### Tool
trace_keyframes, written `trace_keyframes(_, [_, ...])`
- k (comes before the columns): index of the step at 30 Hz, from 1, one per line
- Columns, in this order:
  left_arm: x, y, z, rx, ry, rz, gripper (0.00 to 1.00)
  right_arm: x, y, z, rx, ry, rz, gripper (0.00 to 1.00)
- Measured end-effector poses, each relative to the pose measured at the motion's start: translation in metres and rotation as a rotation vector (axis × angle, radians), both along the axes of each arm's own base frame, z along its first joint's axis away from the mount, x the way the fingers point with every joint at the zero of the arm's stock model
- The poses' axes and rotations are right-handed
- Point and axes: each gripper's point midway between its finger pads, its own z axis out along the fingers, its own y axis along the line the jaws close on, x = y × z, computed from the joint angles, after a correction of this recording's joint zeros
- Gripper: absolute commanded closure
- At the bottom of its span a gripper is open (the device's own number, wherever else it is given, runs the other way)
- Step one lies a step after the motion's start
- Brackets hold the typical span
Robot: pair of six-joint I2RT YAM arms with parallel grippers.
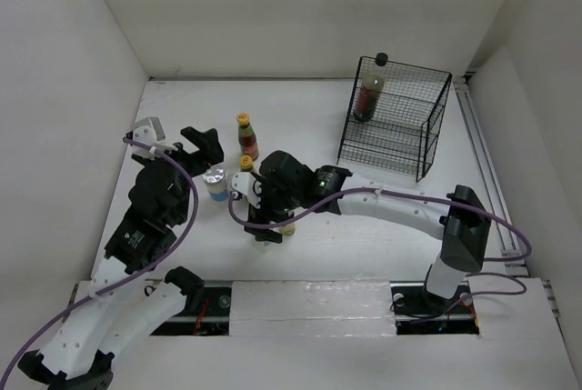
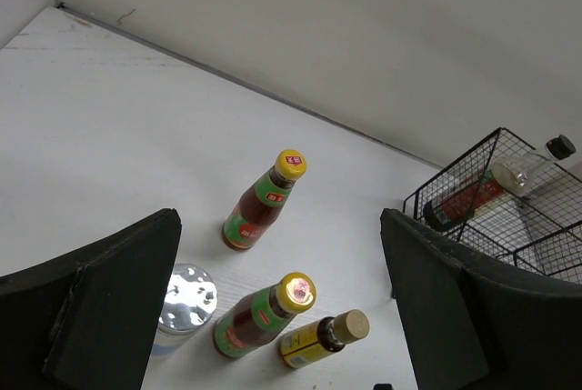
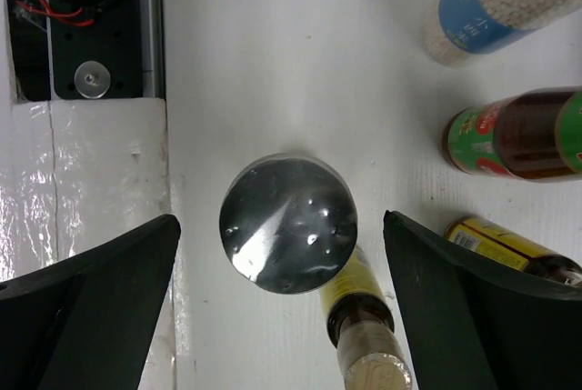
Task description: Organize the condiment bottles
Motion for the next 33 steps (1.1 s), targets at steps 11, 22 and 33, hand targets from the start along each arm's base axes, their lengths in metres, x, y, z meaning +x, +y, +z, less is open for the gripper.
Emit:
trace_keyframes(11, [-0.003, 0.004, 0.003, -0.008, -0.011, 0.012, 0.13, 0.001, 0.002, -0.006, -0.004, -0.025, -0.008, 0.06])
trace_keyframes(22, [-0.037, 0.05, 0.03, -0.147, -0.139, 0.162, 0.16, 0.011, 0.01, -0.027, 0.019, -0.04, -0.056, 0.52])
trace_keyframes(33, [-0.013, 0.01, 0.013, -0.062, -0.077, 0.013, 0.15, 0.079, -0.057, 0.18, 0.488, -0.344, -0.412, 0.53])
